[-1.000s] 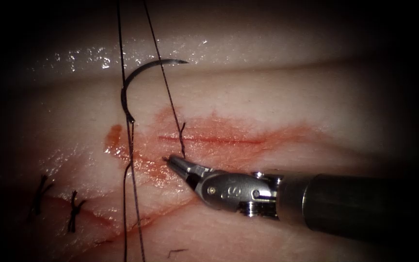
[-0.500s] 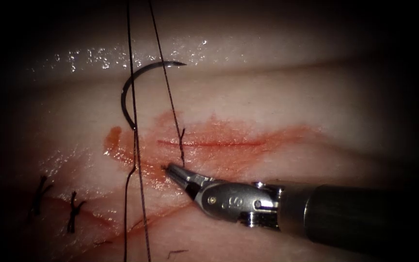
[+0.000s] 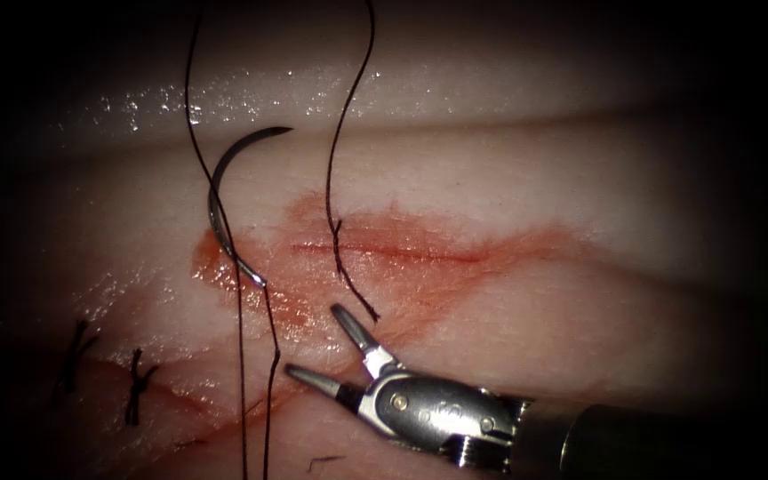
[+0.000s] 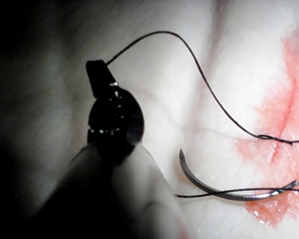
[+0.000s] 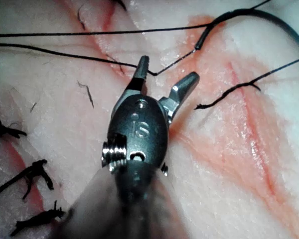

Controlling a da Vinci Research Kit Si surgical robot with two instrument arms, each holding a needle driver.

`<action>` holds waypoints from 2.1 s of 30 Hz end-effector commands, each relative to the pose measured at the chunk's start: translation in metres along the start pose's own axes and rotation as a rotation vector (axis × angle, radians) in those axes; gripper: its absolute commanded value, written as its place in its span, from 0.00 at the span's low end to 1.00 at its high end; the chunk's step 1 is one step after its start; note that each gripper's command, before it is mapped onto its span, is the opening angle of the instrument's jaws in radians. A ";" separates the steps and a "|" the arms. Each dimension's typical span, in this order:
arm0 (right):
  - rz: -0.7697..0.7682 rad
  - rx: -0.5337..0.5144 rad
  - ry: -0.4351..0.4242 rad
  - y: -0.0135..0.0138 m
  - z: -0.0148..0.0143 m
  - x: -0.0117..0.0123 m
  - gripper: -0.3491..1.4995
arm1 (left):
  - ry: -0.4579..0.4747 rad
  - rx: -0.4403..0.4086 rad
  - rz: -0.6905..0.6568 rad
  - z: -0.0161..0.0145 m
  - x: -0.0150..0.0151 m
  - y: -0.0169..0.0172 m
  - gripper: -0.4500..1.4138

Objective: Wound Closure

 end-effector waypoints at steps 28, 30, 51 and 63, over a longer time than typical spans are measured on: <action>-0.030 0.246 0.191 0.0162 0.0079 0.0065 0.00 | -0.149 -0.185 0.087 -0.0070 -0.0043 0.0187 0.00; -0.005 0.263 0.213 0.0169 0.0087 0.0065 0.00 | -0.167 -0.189 0.097 -0.0065 -0.0050 0.0193 0.00; 0.048 0.891 0.299 0.0189 0.0093 0.0081 0.00 | -0.324 -0.147 0.111 0.0021 -0.0110 0.0161 0.00; -0.218 1.172 0.055 0.0172 0.0093 0.0085 0.00 | -0.356 -0.150 0.106 0.0034 -0.0111 0.0157 0.00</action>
